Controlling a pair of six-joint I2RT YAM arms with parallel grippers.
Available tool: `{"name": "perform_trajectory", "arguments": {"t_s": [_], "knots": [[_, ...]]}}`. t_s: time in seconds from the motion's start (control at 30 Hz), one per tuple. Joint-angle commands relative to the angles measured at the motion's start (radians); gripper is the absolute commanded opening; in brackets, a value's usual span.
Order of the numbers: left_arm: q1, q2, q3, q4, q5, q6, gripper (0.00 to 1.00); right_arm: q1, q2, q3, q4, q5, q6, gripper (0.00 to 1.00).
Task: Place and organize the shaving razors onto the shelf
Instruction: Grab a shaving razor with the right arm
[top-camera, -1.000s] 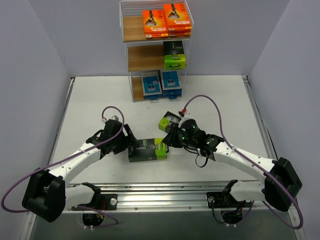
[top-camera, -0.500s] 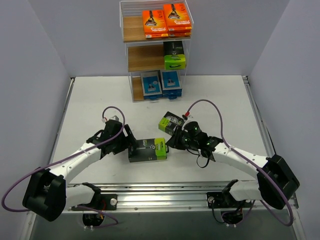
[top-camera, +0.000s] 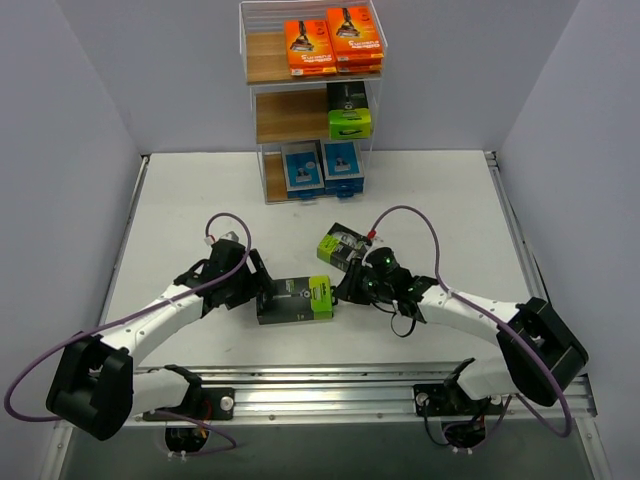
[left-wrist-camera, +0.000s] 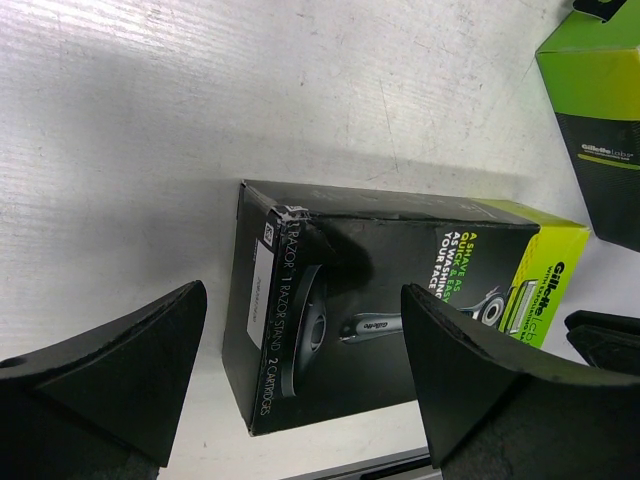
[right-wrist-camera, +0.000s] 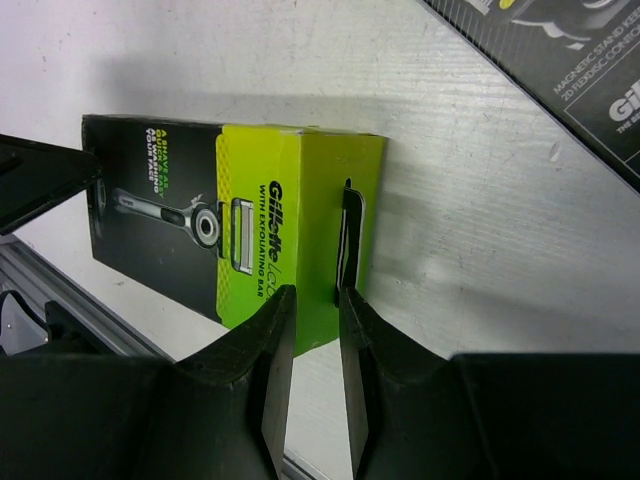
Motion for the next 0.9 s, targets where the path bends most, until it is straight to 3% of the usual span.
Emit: {"name": "perform_trajectory", "arguments": {"t_s": [0.0, 0.67, 0.83, 0.87], "knots": [[-0.003, 0.002, 0.016, 0.022, -0.005, 0.022, 0.88, -0.01, 0.018, -0.017, 0.048, -0.014, 0.003, 0.2], [0.0, 0.011, 0.017, 0.027, 0.003, 0.031, 0.88, -0.022, 0.133, -0.024, 0.157, -0.053, 0.013, 0.19], [0.0, 0.009, 0.017, 0.027, 0.004, 0.03, 0.88, -0.022, 0.126, -0.023, 0.165, -0.061, 0.018, 0.0], [0.0, 0.008, 0.017, 0.024, 0.006, 0.028, 0.88, -0.022, 0.124, -0.021, 0.165, -0.063, 0.018, 0.0]]}}
